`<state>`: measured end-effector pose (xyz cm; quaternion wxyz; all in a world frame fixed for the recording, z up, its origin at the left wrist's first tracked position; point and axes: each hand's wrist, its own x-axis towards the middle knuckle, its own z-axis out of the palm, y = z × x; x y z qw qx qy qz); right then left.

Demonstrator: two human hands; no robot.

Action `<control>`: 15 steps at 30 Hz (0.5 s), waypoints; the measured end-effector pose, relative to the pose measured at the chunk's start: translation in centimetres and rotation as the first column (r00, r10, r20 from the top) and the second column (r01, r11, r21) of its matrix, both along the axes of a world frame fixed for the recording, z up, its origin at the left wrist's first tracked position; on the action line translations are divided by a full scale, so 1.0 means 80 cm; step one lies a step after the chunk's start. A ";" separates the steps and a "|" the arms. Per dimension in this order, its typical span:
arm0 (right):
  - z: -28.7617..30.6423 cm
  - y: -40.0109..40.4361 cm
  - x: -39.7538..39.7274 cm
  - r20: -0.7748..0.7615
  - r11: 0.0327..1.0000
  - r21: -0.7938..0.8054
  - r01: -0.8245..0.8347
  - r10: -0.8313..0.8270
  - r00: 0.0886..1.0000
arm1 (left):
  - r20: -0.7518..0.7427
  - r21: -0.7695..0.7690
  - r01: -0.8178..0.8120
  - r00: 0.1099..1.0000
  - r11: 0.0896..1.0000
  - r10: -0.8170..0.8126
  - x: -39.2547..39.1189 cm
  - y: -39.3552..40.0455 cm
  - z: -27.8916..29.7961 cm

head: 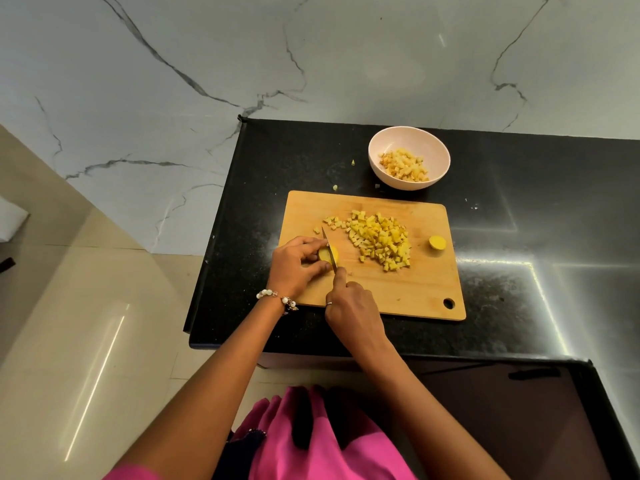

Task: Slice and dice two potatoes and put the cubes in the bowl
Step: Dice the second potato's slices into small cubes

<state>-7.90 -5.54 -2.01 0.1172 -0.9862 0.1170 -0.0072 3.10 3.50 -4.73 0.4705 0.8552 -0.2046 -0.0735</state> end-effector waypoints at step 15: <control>0.019 -0.005 -0.035 0.006 0.998 0.065 0.019 -0.019 1.000 | -0.008 -0.077 -0.062 0.998 0.995 0.061 -0.004 -0.003 -0.005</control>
